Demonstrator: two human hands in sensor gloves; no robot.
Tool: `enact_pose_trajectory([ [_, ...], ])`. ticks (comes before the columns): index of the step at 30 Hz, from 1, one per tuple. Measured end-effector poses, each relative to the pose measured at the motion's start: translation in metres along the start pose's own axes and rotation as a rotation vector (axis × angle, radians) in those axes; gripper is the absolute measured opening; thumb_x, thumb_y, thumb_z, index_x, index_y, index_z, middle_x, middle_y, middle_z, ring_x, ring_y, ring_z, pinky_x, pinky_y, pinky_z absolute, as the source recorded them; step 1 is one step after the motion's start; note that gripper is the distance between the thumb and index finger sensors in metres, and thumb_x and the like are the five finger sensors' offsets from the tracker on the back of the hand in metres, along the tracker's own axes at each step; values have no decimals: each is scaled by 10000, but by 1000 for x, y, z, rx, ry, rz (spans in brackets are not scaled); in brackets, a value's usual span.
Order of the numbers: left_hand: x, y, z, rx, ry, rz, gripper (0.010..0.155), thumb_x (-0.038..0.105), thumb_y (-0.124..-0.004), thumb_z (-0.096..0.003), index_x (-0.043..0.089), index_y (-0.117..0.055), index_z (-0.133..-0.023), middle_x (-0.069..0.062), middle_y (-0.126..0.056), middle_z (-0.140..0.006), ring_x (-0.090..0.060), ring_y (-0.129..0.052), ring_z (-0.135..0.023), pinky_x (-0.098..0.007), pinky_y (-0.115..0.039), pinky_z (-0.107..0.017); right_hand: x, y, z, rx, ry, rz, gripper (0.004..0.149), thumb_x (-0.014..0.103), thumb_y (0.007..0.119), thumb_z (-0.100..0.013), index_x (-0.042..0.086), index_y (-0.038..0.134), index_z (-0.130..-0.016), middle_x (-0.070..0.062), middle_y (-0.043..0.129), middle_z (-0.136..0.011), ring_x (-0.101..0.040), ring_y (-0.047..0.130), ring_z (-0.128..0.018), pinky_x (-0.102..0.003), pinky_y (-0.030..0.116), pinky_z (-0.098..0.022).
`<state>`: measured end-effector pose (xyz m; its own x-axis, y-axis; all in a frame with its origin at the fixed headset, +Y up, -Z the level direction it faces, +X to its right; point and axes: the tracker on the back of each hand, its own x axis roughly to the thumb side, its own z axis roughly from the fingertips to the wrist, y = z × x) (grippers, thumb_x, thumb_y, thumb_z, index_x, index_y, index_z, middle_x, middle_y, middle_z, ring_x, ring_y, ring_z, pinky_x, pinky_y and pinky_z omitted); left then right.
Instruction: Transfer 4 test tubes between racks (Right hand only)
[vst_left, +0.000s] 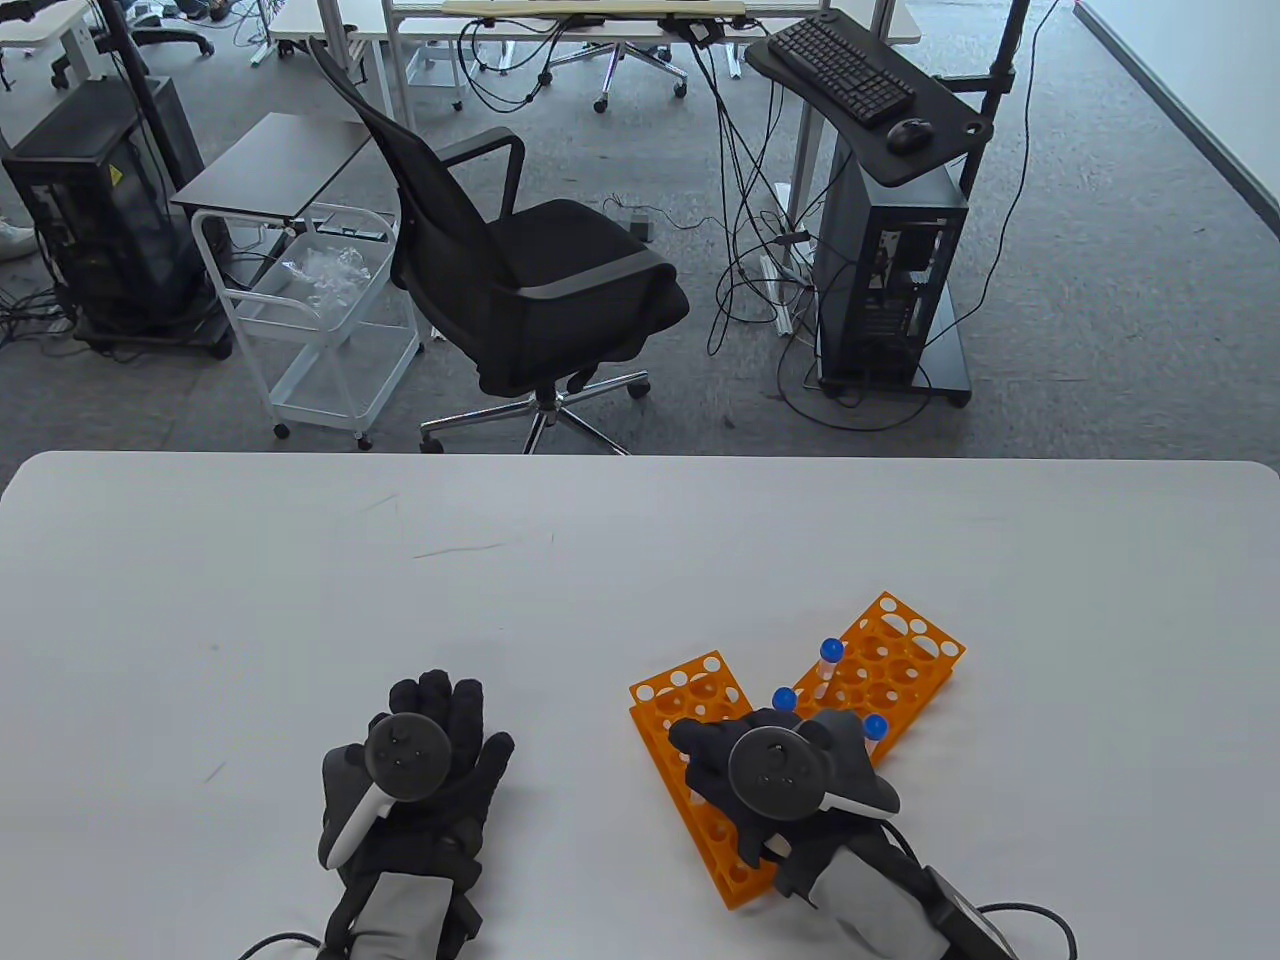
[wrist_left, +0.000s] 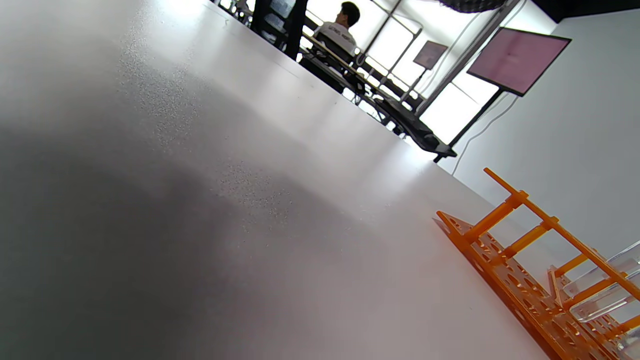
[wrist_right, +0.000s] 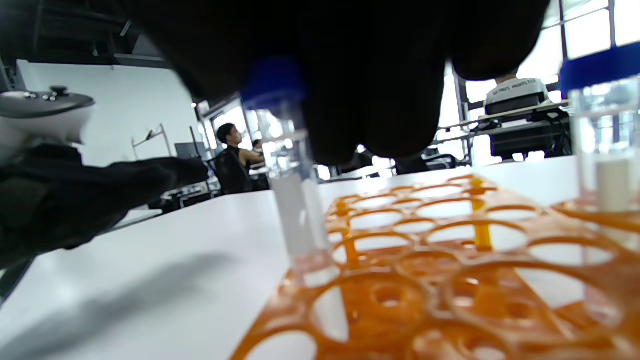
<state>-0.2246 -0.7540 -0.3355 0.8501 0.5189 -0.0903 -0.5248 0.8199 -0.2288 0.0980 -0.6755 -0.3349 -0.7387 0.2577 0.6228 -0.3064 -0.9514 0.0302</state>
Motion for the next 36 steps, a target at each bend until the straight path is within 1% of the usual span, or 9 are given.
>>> enact_pose_trajectory([
  [24, 1, 0, 0, 3, -10, 1, 681, 641, -457, -575, 435, -121, -1130, 137, 73, -1170, -106, 222, -1037, -398, 141, -763, 1, 10, -1, 61, 7, 21, 491, 320, 804, -474, 99, 800, -912, -163, 959, -796, -415, 922, -674, -635, 665, -557],
  [33, 0, -1, -1, 1, -9, 10, 682, 641, -457, -574, 434, -121, -1131, 139, 74, -1169, -105, 222, -1036, -398, 142, -762, 0, 11, -1, 71, 17, 15, 519, 356, 799, -474, 104, 791, -928, -164, 950, -814, -419, 912, -688, -637, 660, -562],
  [36, 0, -1, -1, 0, -10, 9, 682, 641, -457, -574, 435, -122, -1131, 138, 73, -1169, -105, 222, -1037, -398, 142, -763, -2, 5, -1, 49, 24, 1, 525, 371, 794, -476, 107, 791, -930, -165, 948, -820, -423, 908, -694, -638, 657, -565],
])
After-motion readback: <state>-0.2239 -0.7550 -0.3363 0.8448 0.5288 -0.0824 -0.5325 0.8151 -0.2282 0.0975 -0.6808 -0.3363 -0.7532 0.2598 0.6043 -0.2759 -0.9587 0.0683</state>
